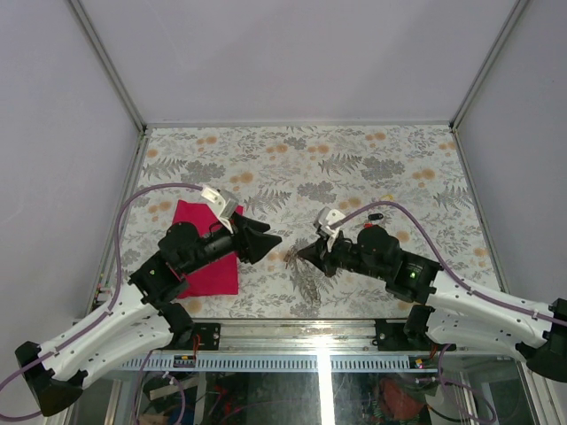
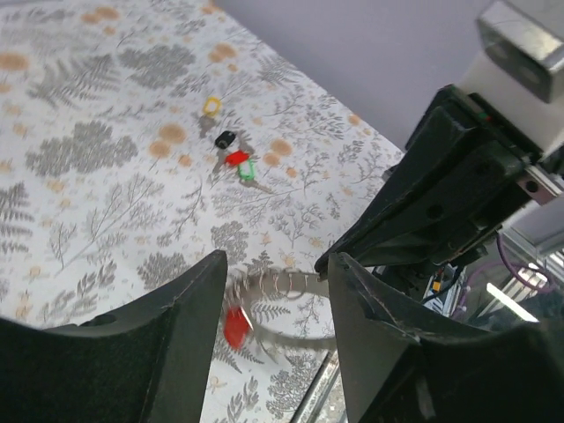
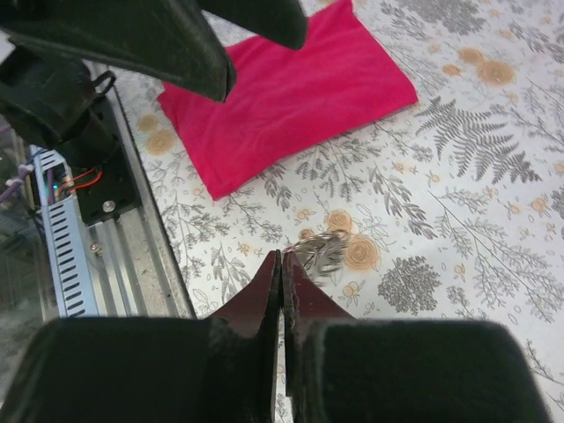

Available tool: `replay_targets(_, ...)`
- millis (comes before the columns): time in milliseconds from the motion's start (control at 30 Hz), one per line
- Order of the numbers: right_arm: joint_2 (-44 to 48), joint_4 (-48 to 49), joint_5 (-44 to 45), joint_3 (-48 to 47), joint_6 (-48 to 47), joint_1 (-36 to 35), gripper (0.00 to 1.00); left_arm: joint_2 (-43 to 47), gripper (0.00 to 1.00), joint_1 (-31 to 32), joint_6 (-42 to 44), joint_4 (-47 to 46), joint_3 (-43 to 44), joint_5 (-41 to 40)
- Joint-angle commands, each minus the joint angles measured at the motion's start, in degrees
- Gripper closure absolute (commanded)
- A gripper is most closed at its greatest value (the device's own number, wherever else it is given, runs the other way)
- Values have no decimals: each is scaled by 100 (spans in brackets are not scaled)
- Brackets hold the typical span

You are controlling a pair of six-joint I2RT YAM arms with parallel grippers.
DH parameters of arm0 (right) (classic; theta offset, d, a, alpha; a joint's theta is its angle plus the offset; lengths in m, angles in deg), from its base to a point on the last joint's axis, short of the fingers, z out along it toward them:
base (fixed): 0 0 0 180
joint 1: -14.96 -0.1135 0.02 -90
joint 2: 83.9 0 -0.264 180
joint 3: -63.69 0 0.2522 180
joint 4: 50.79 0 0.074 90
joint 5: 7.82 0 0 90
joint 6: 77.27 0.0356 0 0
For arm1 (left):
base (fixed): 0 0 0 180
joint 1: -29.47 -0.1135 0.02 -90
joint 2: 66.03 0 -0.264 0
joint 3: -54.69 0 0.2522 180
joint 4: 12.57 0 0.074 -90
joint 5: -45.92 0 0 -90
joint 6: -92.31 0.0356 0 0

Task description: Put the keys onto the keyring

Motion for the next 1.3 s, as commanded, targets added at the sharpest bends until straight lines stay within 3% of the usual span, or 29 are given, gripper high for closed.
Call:
replay_targets(0,461,1044,-490,240,-296,-44,100,-4,50,-16,658,-1003,-28,766)
replay_targets(300,966,2547,-721,769,272,-43,100,-277,45,-22,-43,-929,315,927)
replay_targets(467,1139,3586,-734,1108,670,-40,100,-388,44,-16,308,-882,442,1897)
replay_targets(733,1022,4863,-980,1364,979,-41,100,-452,60,-20,291,-1610,453,2590)
replay_targets(833,945,5267,-1014,1375,1096,-40,100,-456,60,-21,287,-1752,446,2697)
replay_targets(1267,754,5675,-1148,1303,1210,-41,100,-556,60,-16,256,-1924,514,2700)
